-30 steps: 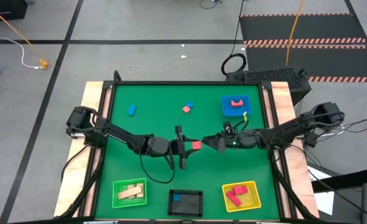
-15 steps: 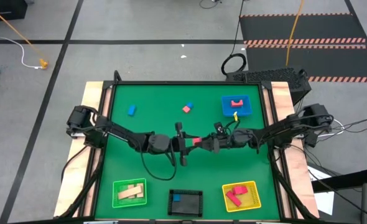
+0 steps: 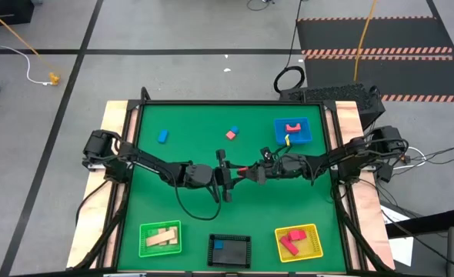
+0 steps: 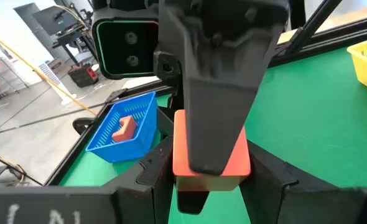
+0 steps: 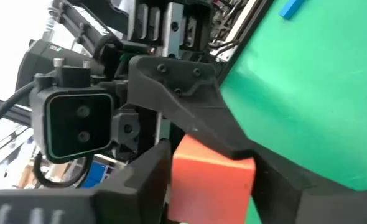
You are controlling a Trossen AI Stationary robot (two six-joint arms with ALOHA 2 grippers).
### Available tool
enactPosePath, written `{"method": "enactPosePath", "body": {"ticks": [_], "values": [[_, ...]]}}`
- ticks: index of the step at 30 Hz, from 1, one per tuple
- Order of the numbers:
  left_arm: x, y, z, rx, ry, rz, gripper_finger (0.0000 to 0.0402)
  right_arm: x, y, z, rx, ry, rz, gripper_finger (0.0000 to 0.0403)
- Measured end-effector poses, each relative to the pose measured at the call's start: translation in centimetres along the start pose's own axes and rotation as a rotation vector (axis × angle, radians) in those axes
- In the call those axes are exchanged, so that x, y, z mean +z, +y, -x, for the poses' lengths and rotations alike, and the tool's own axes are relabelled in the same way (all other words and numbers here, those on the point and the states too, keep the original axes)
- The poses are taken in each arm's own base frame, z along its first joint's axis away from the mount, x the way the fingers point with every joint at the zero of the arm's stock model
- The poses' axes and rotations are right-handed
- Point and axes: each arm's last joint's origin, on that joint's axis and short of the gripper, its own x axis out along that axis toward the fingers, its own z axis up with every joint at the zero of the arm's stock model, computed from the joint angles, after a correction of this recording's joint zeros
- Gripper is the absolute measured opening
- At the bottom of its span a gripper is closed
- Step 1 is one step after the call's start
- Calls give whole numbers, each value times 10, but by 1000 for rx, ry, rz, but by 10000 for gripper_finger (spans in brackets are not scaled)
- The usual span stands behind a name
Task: Sort & place blocks by color
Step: Put the orange block into the blue bin
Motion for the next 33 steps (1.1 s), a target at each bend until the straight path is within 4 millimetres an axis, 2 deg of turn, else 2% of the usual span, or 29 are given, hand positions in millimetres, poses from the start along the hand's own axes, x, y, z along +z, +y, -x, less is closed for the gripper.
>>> {"method": "enactPosePath", "body": {"ticks": [5, 12, 20, 27, 33], "values": [[-2, 0, 0, 2, 11, -15, 148, 1, -2, 0, -23, 3, -12, 120], [-1, 1, 0, 33, 10, 26, 153, 0, -4, 0, -42, 19, -6, 120], [0, 2, 0, 71, 4, 124, 212, 13, -12, 7, -143, 62, 43, 120], [-2, 6, -2, 86, 12, 181, 258, 42, -20, 35, -363, 67, 113, 120], [-14, 14, -5, 107, 101, 245, 261, 67, -18, 71, -558, -27, 224, 120]]}}
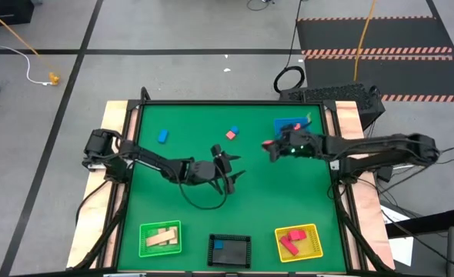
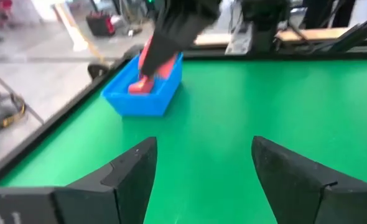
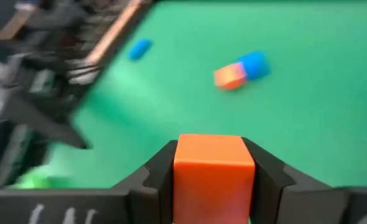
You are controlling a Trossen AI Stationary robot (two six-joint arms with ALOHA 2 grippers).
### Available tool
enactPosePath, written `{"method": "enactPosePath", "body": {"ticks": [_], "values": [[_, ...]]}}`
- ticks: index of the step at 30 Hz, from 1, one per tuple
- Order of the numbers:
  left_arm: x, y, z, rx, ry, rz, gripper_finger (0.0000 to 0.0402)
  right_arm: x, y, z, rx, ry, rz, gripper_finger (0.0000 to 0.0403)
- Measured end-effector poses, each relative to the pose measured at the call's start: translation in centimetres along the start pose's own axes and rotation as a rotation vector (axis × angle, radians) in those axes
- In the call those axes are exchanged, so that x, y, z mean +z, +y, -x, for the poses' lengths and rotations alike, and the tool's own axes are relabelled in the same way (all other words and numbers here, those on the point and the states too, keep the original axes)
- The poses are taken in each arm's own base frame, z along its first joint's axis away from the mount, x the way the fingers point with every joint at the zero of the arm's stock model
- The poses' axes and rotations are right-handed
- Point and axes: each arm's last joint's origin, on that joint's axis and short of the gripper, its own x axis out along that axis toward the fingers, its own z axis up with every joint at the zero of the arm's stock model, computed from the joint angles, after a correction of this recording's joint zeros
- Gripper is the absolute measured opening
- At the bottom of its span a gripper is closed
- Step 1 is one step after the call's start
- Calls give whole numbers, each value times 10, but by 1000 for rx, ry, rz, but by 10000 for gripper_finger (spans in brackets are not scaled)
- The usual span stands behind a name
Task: Sort & place blocks by color
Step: Put the orange block into the blue bin
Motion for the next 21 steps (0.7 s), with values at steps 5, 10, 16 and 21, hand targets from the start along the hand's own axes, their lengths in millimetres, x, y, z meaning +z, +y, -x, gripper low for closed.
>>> {"method": "enactPosePath", "body": {"ticks": [5, 10, 16, 21], "values": [[-7, 10, -5, 31, 64, 50, 247, 3, -24, 18, -264, -30, 50, 120], [-8, 21, -9, 63, 80, 91, 235, 3, -43, 24, -512, -57, 85, 124], [-9, 29, -12, 86, 83, 120, 234, 6, -53, 20, -593, -54, 106, 141], [-13, 33, -13, 102, 126, 155, 234, 9, -58, 18, -651, -56, 167, 143]]}}
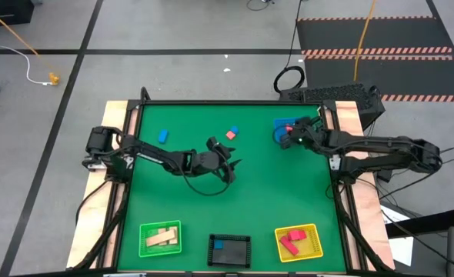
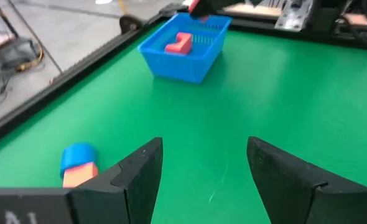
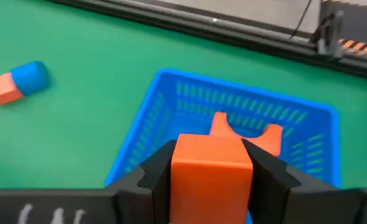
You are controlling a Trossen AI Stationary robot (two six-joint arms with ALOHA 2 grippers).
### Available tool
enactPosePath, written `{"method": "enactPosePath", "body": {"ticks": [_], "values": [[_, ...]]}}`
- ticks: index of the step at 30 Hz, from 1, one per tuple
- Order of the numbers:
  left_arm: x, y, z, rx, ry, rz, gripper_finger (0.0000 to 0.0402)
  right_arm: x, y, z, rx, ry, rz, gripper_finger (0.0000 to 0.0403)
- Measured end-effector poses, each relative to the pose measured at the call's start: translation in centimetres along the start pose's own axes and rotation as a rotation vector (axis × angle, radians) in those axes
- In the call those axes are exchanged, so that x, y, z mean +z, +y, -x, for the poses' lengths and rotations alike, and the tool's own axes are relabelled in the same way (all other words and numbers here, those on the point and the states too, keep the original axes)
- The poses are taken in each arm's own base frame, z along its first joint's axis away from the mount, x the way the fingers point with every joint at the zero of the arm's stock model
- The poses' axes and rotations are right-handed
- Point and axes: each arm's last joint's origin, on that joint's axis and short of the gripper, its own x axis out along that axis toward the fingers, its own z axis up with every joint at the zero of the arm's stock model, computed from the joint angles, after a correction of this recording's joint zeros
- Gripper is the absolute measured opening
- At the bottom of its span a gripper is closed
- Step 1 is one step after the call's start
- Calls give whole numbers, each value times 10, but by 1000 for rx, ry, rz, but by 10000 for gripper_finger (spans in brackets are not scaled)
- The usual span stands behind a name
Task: Sort & place blocks by color
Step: Put the orange block into the blue bin, then put the blue block into the black bin
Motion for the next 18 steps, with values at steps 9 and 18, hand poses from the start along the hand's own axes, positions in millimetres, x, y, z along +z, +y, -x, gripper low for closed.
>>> {"method": "enactPosePath", "body": {"ticks": [9, 18], "values": [[-11, 12, -4, 53, 120, 49, 234, 3, -3, -2, -21, -18, 8, 196], [-17, 20, -5, 90, 185, 93, 235, 7, 5, -1, 116, -3, -67, 237]]}}
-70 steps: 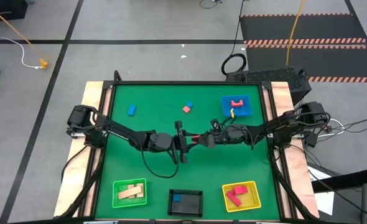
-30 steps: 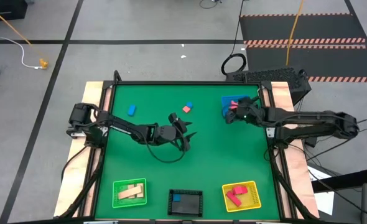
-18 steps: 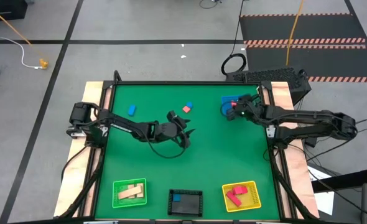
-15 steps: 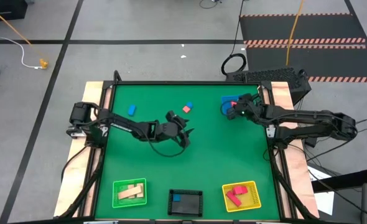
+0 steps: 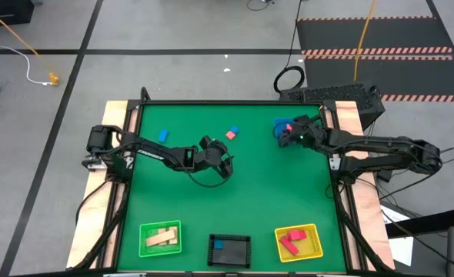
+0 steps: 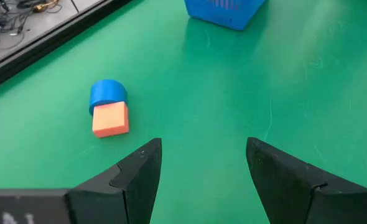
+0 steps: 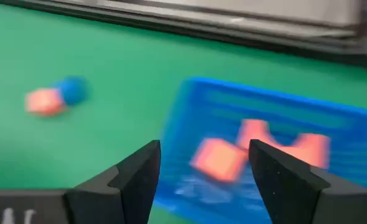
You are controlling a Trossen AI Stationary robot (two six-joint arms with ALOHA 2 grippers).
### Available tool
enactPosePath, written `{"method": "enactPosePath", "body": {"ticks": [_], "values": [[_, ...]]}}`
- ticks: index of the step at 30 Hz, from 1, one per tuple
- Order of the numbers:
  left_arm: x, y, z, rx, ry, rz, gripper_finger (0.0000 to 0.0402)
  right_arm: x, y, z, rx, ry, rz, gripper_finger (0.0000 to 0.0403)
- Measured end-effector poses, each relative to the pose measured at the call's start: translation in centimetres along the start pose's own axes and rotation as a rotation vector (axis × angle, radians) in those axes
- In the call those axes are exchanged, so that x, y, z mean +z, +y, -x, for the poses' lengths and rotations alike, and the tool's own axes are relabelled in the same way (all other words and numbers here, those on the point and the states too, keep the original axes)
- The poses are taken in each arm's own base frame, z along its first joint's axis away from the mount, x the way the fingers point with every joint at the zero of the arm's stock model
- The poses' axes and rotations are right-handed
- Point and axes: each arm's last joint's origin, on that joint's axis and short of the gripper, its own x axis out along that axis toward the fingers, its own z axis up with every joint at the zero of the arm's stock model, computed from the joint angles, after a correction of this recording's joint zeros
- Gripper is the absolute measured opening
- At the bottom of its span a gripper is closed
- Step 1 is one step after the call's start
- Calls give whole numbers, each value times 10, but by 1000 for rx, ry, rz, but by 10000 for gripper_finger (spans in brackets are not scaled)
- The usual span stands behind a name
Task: Sort & place blocks by color
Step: Put the blue block into the black bin
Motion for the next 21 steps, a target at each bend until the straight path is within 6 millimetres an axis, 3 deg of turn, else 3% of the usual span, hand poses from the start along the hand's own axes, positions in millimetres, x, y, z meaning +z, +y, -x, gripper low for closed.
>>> {"method": "enactPosePath", "body": {"ticks": [5, 11, 15, 21], "values": [[-1, -4, 2, -12, 1, -6, 234, 15, 23, 6, 300, -95, -85, 233], [-9, -16, 9, -37, 31, -41, 234, 23, 52, 8, 448, -293, -73, 233], [-14, -21, 21, -46, 88, -45, 234, 15, 68, -8, 480, -307, -51, 235], [-5, -26, 54, -104, 111, -44, 234, -6, 80, -44, 460, -267, -51, 235]]}}
